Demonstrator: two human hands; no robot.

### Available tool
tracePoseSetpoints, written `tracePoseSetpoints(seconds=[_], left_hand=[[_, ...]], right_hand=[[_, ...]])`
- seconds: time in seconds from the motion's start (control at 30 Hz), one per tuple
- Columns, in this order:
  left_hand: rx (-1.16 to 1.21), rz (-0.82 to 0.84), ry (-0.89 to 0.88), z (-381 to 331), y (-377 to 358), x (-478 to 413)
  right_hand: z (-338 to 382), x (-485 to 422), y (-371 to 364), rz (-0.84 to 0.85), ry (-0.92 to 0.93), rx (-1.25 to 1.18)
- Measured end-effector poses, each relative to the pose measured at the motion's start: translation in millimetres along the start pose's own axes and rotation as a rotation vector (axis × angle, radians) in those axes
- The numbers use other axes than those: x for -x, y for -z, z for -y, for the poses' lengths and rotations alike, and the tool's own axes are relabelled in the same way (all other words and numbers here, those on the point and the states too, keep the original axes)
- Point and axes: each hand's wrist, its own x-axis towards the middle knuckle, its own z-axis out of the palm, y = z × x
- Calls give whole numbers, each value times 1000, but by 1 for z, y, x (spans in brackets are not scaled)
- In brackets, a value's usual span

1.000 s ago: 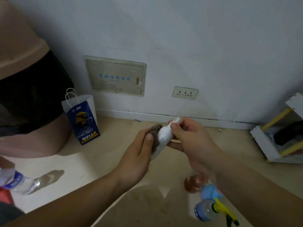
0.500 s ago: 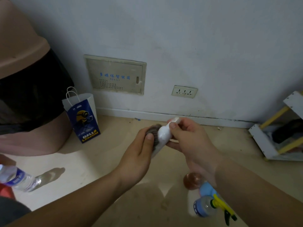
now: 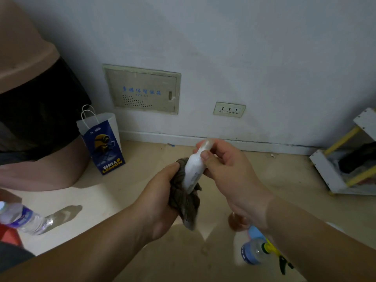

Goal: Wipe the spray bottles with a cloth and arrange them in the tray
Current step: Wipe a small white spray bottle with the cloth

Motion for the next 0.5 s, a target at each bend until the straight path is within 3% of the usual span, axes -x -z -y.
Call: tracePoseSetpoints(seconds=[0.1,0.2,0.37,0.5], left_hand=[[143,38,91,-4,0,-2],[79,18,124,-11,-2,-3],[85,-61,64,-28,-7,-2],[144,-55,44,-32,-11,2]], right_hand=[[5,-2,4,24,13,-27],[6,-6,7,59,31,17],[8,-10,10,63,16,197],[6,-3,6,108,-45,135]])
